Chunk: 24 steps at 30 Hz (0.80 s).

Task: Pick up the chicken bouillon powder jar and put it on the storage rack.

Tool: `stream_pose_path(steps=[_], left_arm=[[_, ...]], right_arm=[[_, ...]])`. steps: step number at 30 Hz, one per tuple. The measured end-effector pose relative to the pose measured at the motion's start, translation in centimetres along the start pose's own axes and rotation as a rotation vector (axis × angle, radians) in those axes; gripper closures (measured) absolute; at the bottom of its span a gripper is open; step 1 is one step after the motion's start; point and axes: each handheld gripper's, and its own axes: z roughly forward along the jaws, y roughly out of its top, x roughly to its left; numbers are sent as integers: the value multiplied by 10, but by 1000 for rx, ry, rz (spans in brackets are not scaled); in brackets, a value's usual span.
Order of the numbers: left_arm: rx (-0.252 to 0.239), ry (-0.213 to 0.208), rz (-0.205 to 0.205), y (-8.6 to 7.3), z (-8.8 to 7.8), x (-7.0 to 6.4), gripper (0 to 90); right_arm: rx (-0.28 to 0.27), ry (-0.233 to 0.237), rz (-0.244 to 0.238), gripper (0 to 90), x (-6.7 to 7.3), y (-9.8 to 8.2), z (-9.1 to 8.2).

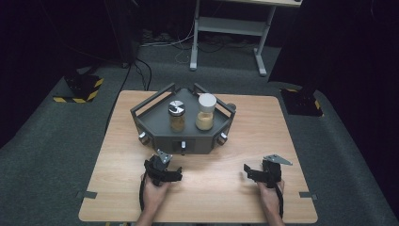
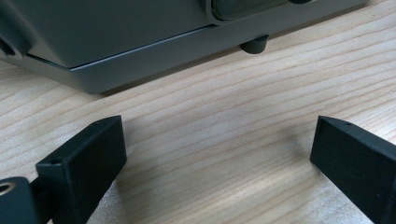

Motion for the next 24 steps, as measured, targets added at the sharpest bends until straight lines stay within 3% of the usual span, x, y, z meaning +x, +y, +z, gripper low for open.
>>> stream_pose_path(steps=[24], left_arm=[[0, 0, 0, 0, 0, 0, 34]], right_arm=[[13, 11, -6, 68, -1, 2, 1]])
